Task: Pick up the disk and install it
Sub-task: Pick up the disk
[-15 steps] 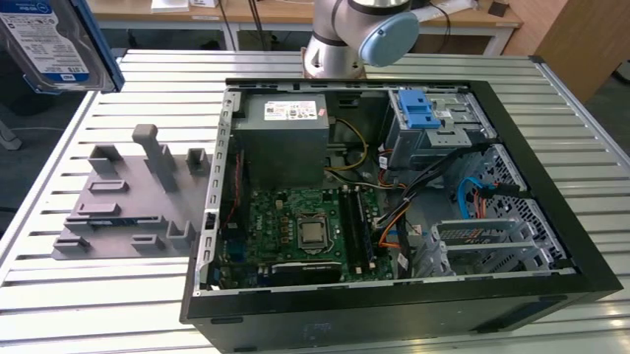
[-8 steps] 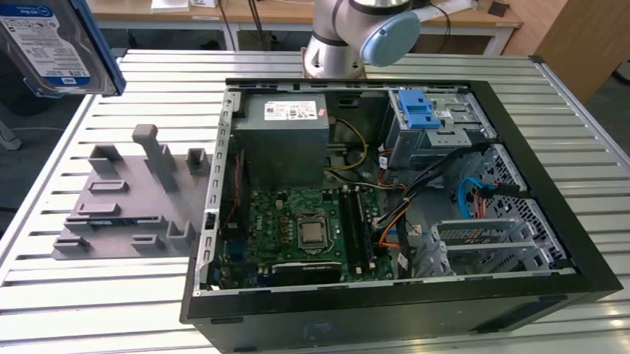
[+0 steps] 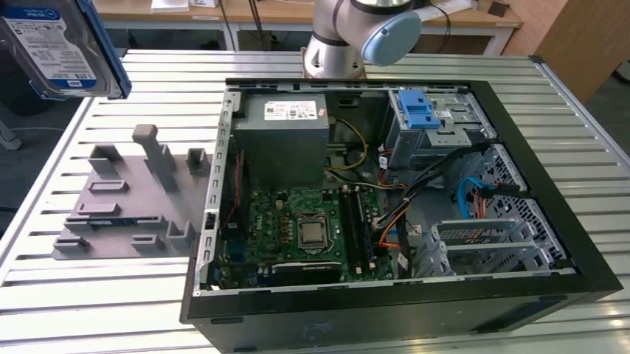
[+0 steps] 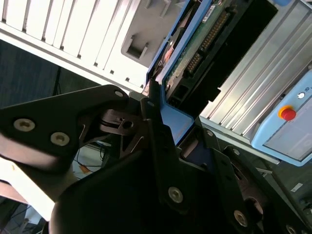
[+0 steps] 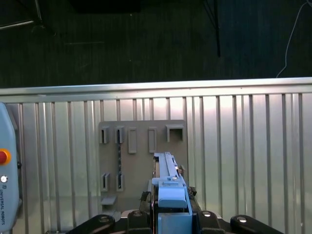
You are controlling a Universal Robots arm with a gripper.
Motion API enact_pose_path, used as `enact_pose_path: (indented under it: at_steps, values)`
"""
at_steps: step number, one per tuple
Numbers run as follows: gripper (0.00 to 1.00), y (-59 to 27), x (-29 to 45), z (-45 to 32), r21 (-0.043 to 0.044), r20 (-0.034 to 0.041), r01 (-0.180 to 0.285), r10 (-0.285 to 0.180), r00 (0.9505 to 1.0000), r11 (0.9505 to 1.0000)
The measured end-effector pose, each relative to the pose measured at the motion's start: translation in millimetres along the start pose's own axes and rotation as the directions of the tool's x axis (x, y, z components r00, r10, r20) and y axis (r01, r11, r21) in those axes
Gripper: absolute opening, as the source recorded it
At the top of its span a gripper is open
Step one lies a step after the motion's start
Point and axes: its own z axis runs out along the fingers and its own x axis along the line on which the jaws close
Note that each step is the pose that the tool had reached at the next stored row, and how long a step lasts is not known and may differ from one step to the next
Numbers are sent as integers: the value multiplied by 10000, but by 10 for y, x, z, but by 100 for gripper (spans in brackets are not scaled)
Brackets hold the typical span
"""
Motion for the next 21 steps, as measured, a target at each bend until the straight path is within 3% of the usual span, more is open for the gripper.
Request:
enact_pose_path:
  at_steps: [9, 21]
  values:
    - [37, -10, 7, -133, -2, -1, 1, -1, 10000, 10000]
    - [37, -51, 119, -170, -2, -1, -3, 3, 10000, 10000]
